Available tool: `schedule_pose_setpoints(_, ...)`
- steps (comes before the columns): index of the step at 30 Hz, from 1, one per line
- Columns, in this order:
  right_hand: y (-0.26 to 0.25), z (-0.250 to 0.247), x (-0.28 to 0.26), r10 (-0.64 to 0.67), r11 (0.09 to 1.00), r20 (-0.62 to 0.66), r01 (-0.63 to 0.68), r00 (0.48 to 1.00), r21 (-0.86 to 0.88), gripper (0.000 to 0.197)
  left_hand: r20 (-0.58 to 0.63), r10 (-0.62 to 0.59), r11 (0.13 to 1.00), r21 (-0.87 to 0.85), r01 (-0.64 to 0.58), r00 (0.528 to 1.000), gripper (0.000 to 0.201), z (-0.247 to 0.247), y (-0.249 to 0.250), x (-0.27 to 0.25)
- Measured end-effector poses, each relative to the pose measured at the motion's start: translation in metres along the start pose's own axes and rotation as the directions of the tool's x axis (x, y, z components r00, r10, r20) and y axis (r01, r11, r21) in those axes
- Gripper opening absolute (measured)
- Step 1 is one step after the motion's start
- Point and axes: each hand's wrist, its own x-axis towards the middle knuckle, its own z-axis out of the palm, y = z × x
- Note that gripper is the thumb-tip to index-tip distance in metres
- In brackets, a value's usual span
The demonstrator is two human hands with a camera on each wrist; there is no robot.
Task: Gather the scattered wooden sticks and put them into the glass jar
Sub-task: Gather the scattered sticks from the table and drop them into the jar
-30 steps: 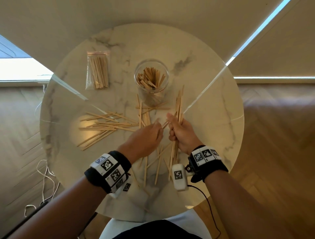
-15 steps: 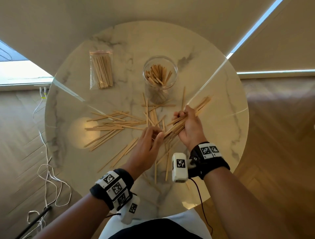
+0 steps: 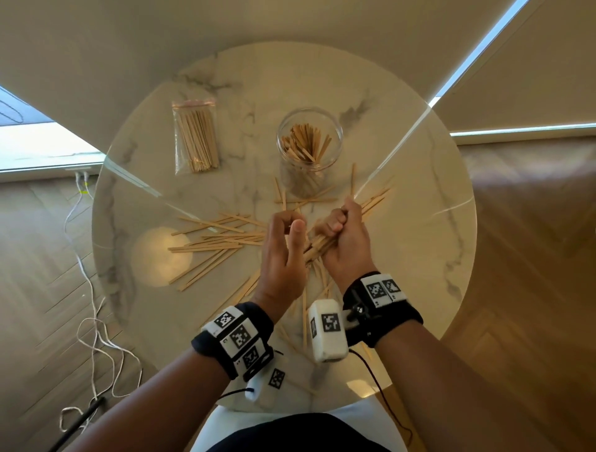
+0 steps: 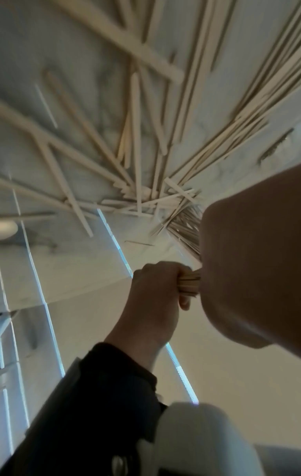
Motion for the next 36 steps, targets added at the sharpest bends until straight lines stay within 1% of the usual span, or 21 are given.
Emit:
schedule_pose_setpoints(1, 0.002, -0.001, -0.003, 0.015, 1.000, -0.001, -0.015, 1.000, -0.025, 0.041, 0.002, 0.000, 1.000, -0.017, 0.000, 1.000, 0.037, 0.003, 0.003, 0.000)
schedule_pose_setpoints(2, 0.000, -0.002, -0.006, 0.019, 0.999, -0.003, -0.019, 1.000, -0.043, 0.042, 0.032, 0.001, 1.000, -0.026, 0.000, 0.999, 0.036, 0.005, 0.004, -0.001)
schedule_pose_setpoints(4, -0.010, -0.007, -0.013, 0.023, 0.998, 0.026, -0.022, 0.999, -0.051, 0.039, 0.122, 0.025, 1.000, 0.004, -0.025, 0.992, 0.032, 0.003, 0.001, -0.007)
schedule_pose_setpoints(6, -0.015, -0.014, -0.022, 0.042, 0.998, 0.068, -0.038, 0.997, -0.056, 0.037, 0.186, 0.092, 0.994, 0.046, -0.103, 0.978, 0.033, -0.002, -0.004, -0.012)
schedule_pose_setpoints(7, -0.013, -0.019, -0.026, 0.059, 0.996, 0.072, -0.055, 0.996, -0.065, 0.037, 0.206, 0.126, 0.989, 0.054, -0.139, 0.971, 0.038, -0.002, -0.005, -0.016)
schedule_pose_setpoints(9, -0.006, -0.024, -0.033, 0.103, 0.991, 0.061, -0.097, 0.993, -0.095, 0.038, 0.211, 0.163, 0.982, 0.057, -0.178, 0.964, 0.049, 0.004, -0.001, -0.023)
schedule_pose_setpoints(11, -0.006, -0.022, -0.038, 0.119, 0.984, 0.055, -0.111, 0.991, -0.139, 0.039, 0.194, 0.168, 0.980, 0.075, -0.185, 0.967, 0.055, 0.011, 0.005, -0.026)
schedule_pose_setpoints(14, -0.020, -0.020, -0.042, 0.083, 0.958, 0.084, -0.057, 0.993, -0.282, 0.036, 0.167, 0.187, 0.979, 0.053, -0.198, 0.968, 0.059, 0.002, 0.007, -0.018)
schedule_pose_setpoints(16, -0.028, -0.025, -0.047, 0.081, 0.896, 0.138, -0.011, 0.987, -0.444, 0.038, 0.145, 0.207, 0.974, 0.060, -0.218, 0.967, 0.055, -0.013, 0.011, -0.002)
schedule_pose_setpoints(17, -0.029, -0.029, -0.052, 0.100, 0.847, 0.169, 0.005, 0.981, -0.531, 0.040, 0.139, 0.222, 0.969, 0.081, -0.235, 0.965, 0.049, -0.020, 0.015, 0.007)
schedule_pose_setpoints(19, -0.028, -0.040, -0.061, 0.151, 0.722, 0.256, 0.070, 0.955, -0.689, 0.042, 0.123, 0.272, 0.948, 0.138, -0.288, 0.954, 0.039, -0.027, 0.030, 0.030)
schedule_pose_setpoints(20, -0.027, -0.045, -0.065, 0.184, 0.655, 0.298, 0.109, 0.937, -0.748, 0.041, 0.118, 0.303, 0.934, 0.161, -0.319, 0.946, 0.039, -0.028, 0.040, 0.043)
schedule_pose_setpoints(22, -0.027, -0.051, -0.071, 0.258, 0.537, 0.354, 0.172, 0.899, -0.826, 0.038, 0.132, 0.337, 0.921, 0.161, -0.355, 0.932, 0.045, -0.025, 0.057, 0.068)
schedule_pose_setpoints(24, -0.028, -0.051, -0.072, 0.328, 0.439, 0.381, 0.217, 0.864, -0.872, 0.035, 0.155, 0.308, 0.933, 0.143, -0.330, 0.939, 0.047, -0.019, 0.071, 0.085)
schedule_pose_setpoints(25, -0.029, -0.048, -0.071, 0.354, 0.397, 0.383, 0.233, 0.853, -0.888, 0.034, 0.193, 0.280, 0.942, 0.134, -0.308, 0.940, 0.047, -0.016, 0.078, 0.087)
schedule_pose_setpoints(27, -0.032, -0.041, -0.068, 0.377, 0.344, 0.368, 0.240, 0.850, -0.908, 0.031, 0.315, 0.180, 0.960, 0.152, -0.237, 0.932, 0.047, -0.010, 0.085, 0.083)
schedule_pose_setpoints(29, -0.037, -0.034, -0.063, 0.384, 0.309, 0.342, 0.230, 0.858, -0.923, 0.031, 0.395, 0.094, 0.956, 0.221, -0.194, 0.914, 0.044, -0.011, 0.083, 0.076)
schedule_pose_setpoints(31, -0.043, -0.029, -0.061, 0.395, 0.258, 0.332, 0.243, 0.857, -0.935, 0.030, 0.389, 0.093, 0.949, 0.243, -0.199, 0.917, 0.043, -0.021, 0.079, 0.076)
schedule_pose_setpoints(33, -0.049, -0.023, -0.061, 0.420, 0.235, 0.330, 0.250, 0.845, -0.939, 0.030, 0.358, 0.089, 0.953, 0.240, -0.184, 0.929, 0.048, -0.029, 0.074, 0.082)
schedule_pose_setpoints(34, -0.049, -0.019, -0.061, 0.435, 0.234, 0.332, 0.250, 0.837, -0.939, 0.033, 0.385, 0.073, 0.958, 0.230, -0.172, 0.920, 0.051, -0.031, 0.072, 0.083)
schedule_pose_setpoints(36, -0.048, -0.010, -0.062, 0.450, 0.222, 0.329, 0.253, 0.830, -0.942, 0.037, 0.499, 0.020, 0.966, 0.214, -0.145, 0.867, 0.058, -0.026, 0.073, 0.076)
